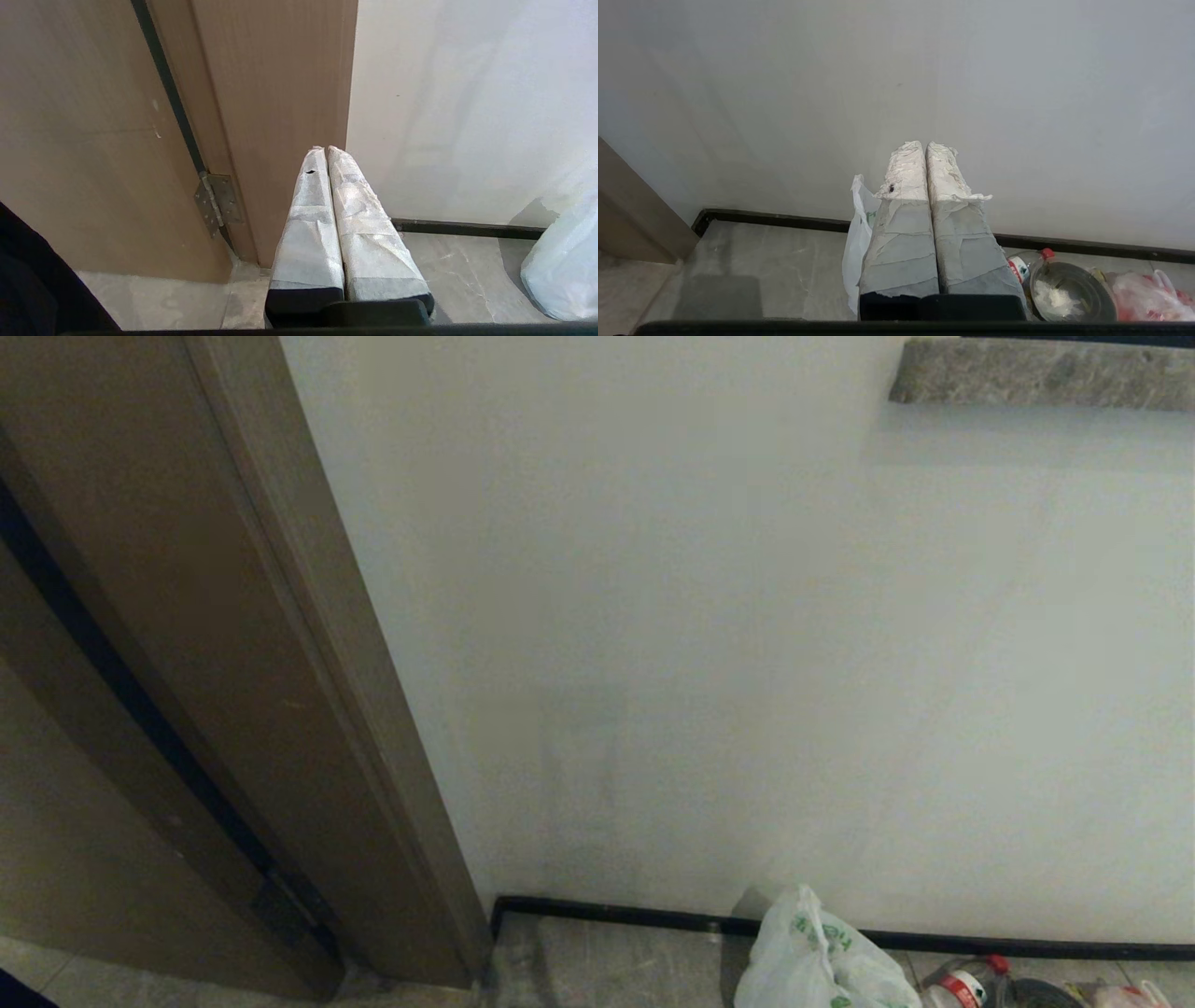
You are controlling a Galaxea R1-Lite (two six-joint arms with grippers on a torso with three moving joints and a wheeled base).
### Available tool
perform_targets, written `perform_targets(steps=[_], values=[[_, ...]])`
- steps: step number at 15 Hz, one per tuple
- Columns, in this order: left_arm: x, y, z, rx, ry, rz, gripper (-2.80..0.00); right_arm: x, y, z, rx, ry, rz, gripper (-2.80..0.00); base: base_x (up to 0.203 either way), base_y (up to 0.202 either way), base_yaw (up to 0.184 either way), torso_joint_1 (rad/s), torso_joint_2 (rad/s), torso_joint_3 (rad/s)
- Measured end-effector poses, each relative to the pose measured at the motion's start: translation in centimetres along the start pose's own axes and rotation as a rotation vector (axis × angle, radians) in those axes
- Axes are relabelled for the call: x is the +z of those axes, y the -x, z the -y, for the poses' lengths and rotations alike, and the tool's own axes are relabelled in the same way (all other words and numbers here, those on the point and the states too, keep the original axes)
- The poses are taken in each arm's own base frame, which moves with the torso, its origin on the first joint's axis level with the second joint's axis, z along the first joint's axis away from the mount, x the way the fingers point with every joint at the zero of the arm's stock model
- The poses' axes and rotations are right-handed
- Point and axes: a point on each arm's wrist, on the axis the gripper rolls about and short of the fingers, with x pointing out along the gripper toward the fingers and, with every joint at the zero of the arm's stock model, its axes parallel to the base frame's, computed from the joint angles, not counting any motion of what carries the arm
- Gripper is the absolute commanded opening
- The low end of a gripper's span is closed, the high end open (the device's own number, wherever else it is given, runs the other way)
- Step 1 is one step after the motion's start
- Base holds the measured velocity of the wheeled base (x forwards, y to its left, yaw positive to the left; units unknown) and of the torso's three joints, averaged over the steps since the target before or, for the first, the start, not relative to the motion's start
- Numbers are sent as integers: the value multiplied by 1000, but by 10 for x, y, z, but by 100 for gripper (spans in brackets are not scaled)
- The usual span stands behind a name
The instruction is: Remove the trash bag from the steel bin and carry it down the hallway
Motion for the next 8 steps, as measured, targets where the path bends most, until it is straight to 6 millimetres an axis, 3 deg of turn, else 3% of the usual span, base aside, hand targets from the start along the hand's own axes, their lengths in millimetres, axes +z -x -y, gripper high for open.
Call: perform_targets(steps=[8], values=[[0, 0, 0, 0, 0, 0, -280, 0, 0, 0, -1, -5, -2, -280, 0, 0, 0, 0, 0, 0]])
